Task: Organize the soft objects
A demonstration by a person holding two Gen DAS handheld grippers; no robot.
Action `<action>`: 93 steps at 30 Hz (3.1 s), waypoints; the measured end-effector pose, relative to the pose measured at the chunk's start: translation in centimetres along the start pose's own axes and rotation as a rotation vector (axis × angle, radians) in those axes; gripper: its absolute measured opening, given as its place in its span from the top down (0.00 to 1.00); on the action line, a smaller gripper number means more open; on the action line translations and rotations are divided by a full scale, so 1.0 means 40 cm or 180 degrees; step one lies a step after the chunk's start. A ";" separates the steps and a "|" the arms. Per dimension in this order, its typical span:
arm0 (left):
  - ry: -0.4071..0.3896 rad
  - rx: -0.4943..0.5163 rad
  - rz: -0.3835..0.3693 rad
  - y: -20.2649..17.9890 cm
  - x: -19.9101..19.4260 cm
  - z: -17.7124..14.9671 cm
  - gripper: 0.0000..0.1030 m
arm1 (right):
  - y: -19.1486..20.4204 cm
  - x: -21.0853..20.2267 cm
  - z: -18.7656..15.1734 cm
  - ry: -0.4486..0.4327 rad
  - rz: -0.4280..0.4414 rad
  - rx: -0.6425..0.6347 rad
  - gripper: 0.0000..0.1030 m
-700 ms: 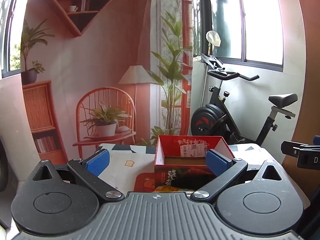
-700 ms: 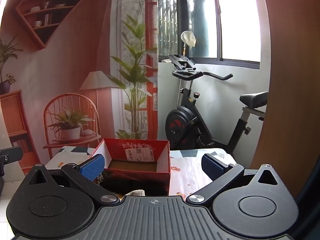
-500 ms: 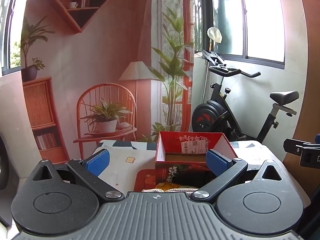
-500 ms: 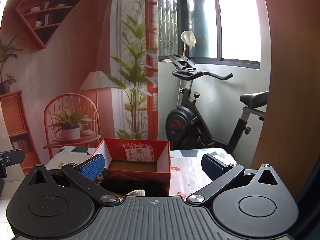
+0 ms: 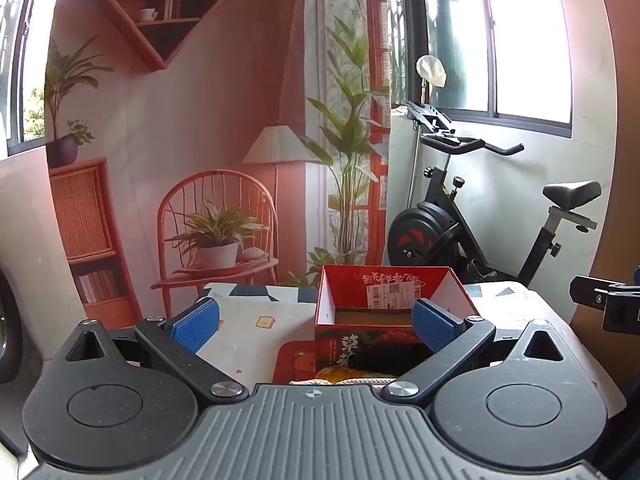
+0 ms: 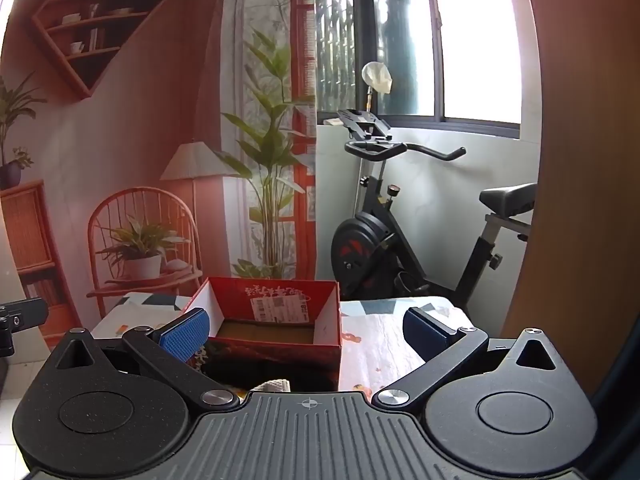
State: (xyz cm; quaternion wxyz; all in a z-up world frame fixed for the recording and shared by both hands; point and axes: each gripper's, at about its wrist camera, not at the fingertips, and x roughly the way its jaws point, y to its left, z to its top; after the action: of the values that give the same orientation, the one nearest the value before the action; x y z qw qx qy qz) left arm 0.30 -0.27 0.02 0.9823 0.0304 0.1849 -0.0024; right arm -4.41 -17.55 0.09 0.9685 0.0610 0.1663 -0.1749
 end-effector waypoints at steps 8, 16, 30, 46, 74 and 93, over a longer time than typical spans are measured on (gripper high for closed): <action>-0.0033 0.0009 -0.0005 0.001 -0.002 -0.002 0.00 | 0.001 0.001 -0.003 0.0001 -0.0004 0.0008 0.00; -0.0050 0.0011 -0.0007 0.002 -0.004 -0.003 0.00 | 0.001 0.002 -0.006 0.0001 -0.0004 0.0012 0.00; -0.0053 0.0011 -0.0006 0.002 -0.003 -0.002 0.00 | 0.003 0.001 -0.007 -0.0002 -0.0006 0.0020 0.00; -0.0052 0.0011 -0.0007 0.002 -0.003 -0.003 0.00 | 0.005 0.004 -0.009 -0.0001 -0.0008 0.0027 0.00; -0.0048 -0.0006 -0.0016 0.008 0.006 -0.012 0.00 | 0.008 0.010 -0.007 -0.0021 0.0045 0.0060 0.00; 0.0195 -0.0010 0.0165 0.086 0.248 -0.240 0.00 | -0.048 0.202 -0.292 -0.0418 0.0125 0.0450 0.00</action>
State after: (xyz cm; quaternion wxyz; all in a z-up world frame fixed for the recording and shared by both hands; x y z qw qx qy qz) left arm 6.13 3.81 -12.31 0.9759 0.0337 0.2141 0.0243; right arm -1.48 -19.86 -13.77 0.9739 0.1208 0.0884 -0.1709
